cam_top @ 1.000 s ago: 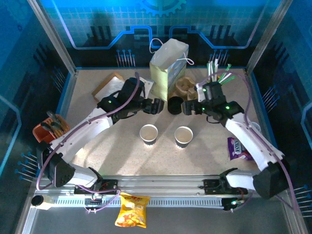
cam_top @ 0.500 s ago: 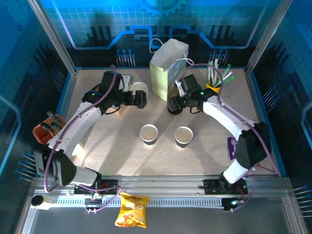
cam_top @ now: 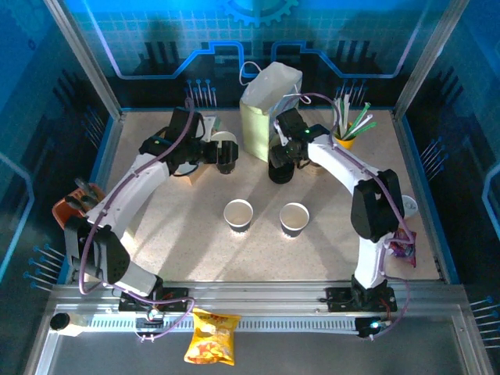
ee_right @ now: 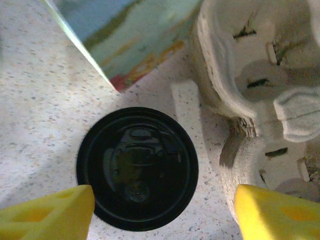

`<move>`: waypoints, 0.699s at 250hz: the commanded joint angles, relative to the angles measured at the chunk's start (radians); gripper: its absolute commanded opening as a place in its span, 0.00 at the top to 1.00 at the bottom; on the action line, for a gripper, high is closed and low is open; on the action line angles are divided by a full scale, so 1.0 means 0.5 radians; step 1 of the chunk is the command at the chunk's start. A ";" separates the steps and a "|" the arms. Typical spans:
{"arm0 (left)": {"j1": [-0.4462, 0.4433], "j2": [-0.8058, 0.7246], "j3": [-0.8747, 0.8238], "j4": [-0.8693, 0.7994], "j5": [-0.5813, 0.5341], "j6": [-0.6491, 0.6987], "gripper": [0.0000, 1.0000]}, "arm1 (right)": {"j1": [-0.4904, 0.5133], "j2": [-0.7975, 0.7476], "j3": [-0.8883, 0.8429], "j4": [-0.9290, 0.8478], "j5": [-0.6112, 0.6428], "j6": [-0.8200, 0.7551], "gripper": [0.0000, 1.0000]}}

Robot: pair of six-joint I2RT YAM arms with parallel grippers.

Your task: Pack the takeout coffee

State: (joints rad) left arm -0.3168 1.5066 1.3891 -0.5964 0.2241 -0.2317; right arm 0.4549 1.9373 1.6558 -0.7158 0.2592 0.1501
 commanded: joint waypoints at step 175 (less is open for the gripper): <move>0.002 -0.200 -0.183 0.131 -0.058 0.135 0.14 | -0.048 0.411 0.358 -0.253 0.144 -0.107 0.77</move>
State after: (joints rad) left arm -0.3168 1.4284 1.3117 -0.5407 0.1989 -0.1814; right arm 0.4316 2.1288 1.8019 -0.8120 0.3191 0.1101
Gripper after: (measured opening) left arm 0.855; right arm 0.242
